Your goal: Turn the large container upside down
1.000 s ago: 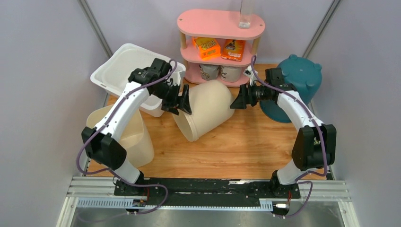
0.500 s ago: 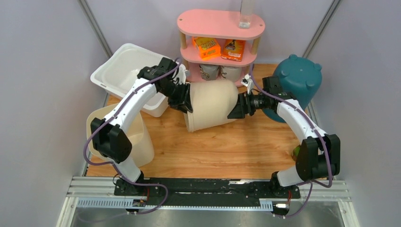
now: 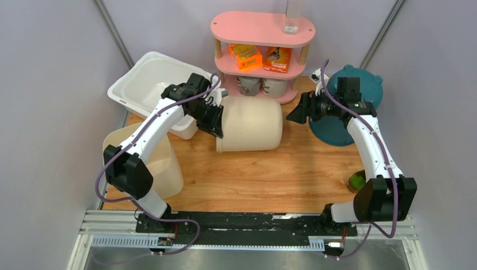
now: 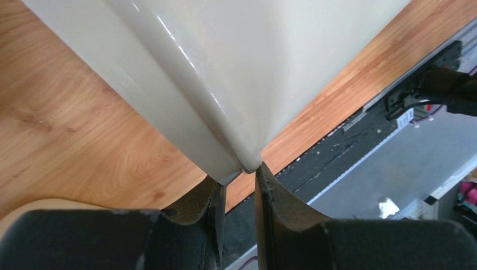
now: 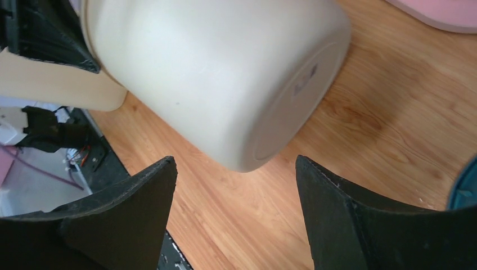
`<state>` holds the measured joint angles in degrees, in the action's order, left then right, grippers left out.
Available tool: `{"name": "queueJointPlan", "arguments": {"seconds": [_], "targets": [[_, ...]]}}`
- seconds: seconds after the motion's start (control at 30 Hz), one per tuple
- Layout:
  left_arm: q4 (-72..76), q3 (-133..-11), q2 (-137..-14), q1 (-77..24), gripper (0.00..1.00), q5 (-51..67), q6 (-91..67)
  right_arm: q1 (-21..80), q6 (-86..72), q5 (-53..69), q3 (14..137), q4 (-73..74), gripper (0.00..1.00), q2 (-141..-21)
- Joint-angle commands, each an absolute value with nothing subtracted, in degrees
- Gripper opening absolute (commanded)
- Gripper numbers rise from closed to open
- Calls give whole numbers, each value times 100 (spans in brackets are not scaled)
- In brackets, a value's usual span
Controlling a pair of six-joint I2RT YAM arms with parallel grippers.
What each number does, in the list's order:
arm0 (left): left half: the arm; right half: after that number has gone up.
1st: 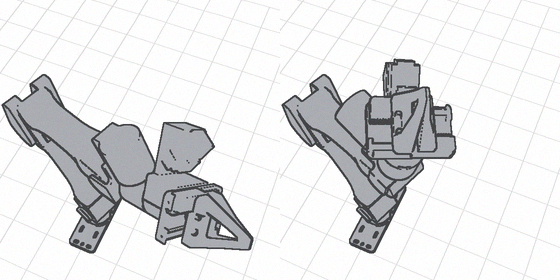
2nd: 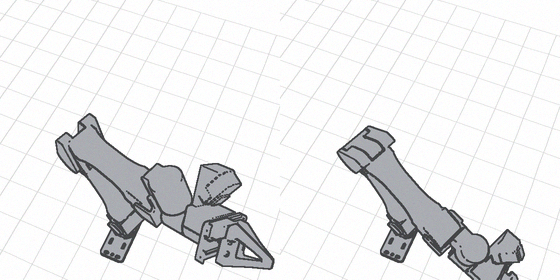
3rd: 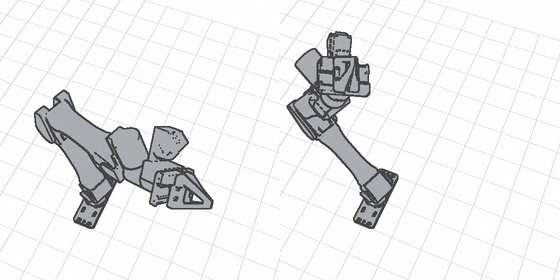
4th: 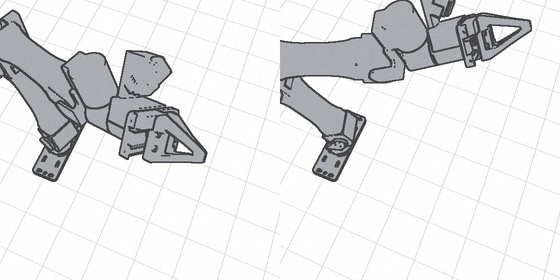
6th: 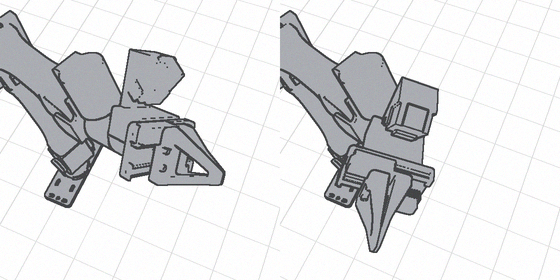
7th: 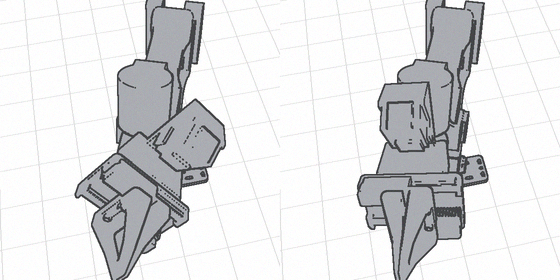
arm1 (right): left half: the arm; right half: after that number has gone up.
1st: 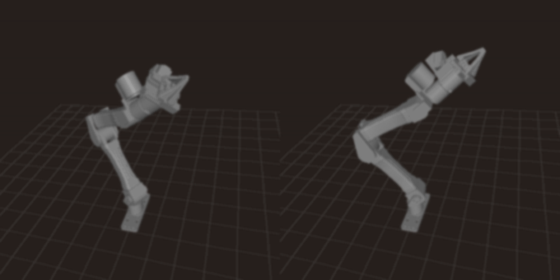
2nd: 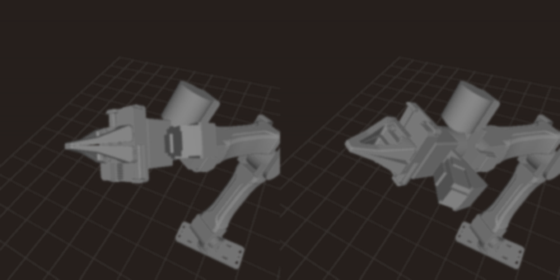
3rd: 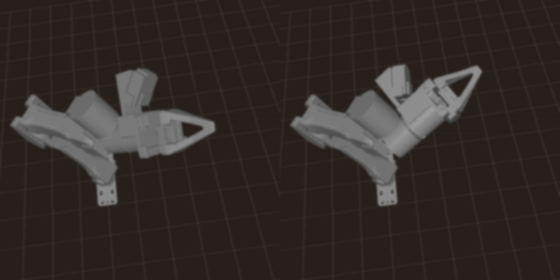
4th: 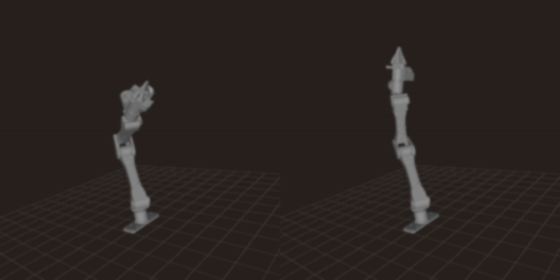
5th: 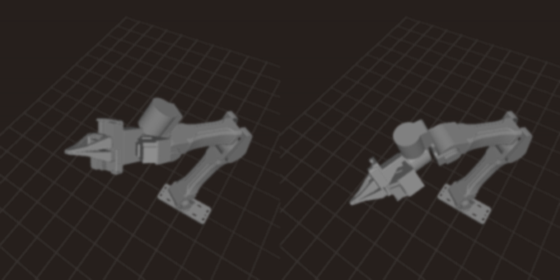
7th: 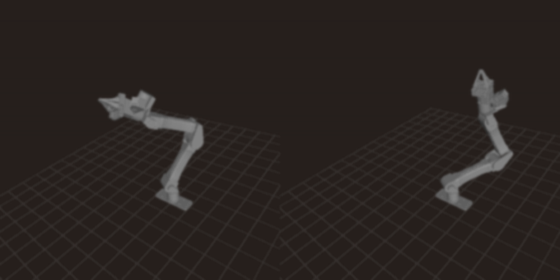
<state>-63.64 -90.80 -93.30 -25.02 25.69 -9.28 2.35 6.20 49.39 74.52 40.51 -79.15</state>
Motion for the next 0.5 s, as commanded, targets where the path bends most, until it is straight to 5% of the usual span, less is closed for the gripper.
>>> {"name": "queueJointPlan", "arguments": {"seconds": [0.0, 0.17, 0.47], "targets": [[-6185, -8998, -9095, -2485, 1, 2077, -149, 206, 634, 4296, 7362, 3960, 80, -7814], [-6800, -9523, -9331, -2481, 1, 2836, 742, 203, 697, 3870, 7260, 3894, 80, -7866], [-5769, -9036, -8537, -2423, 0, 4749, 829, 252, 688, 2787, 6943, 3995, 79, -8040]]}}
